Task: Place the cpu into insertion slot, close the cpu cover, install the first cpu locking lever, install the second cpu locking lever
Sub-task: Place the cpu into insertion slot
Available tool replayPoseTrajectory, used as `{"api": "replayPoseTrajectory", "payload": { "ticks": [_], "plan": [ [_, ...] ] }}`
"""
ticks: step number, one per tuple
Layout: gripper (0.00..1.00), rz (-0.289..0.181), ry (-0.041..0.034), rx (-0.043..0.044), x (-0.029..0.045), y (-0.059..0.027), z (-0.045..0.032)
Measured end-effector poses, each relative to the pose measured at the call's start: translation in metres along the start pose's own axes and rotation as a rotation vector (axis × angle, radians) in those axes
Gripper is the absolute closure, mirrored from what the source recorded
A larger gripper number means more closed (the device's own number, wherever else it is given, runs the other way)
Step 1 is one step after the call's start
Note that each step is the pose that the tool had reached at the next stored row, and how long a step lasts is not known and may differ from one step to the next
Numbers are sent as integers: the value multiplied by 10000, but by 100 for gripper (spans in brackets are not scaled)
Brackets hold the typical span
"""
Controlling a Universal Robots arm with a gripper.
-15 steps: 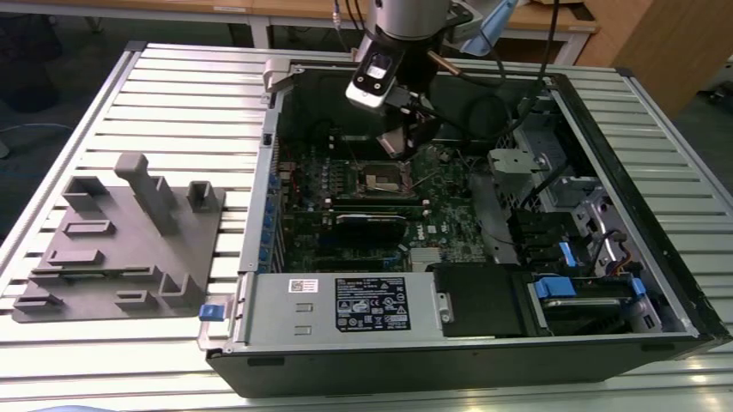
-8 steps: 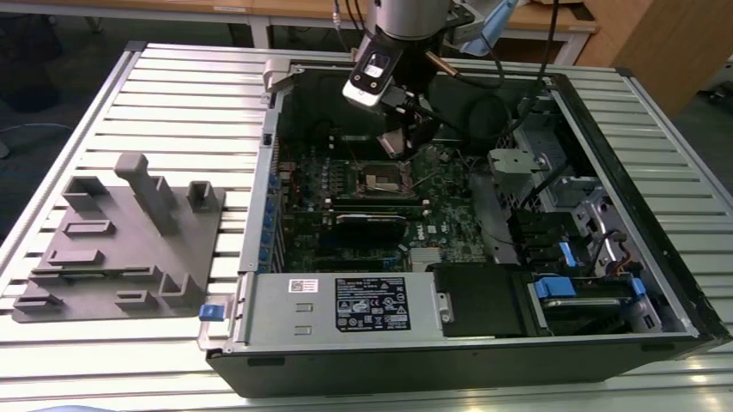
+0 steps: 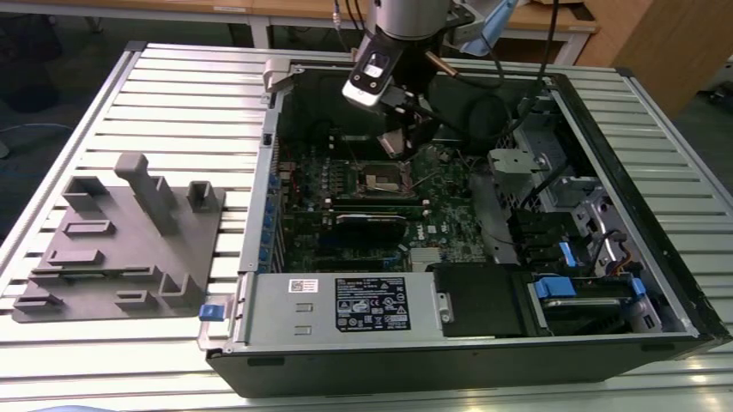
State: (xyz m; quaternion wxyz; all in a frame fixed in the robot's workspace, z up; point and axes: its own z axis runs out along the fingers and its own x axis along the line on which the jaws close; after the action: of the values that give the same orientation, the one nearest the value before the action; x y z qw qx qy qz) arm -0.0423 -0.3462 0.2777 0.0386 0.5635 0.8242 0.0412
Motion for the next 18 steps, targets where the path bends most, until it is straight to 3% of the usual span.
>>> {"api": "replayPoseTrajectory", "payload": {
  "ticks": [3, 18],
  "plan": [
    [46, 358, -40, 6, 0, 0, 1],
    [46, 3046, -342, 54, 0, -1, 8]
  ]
}}
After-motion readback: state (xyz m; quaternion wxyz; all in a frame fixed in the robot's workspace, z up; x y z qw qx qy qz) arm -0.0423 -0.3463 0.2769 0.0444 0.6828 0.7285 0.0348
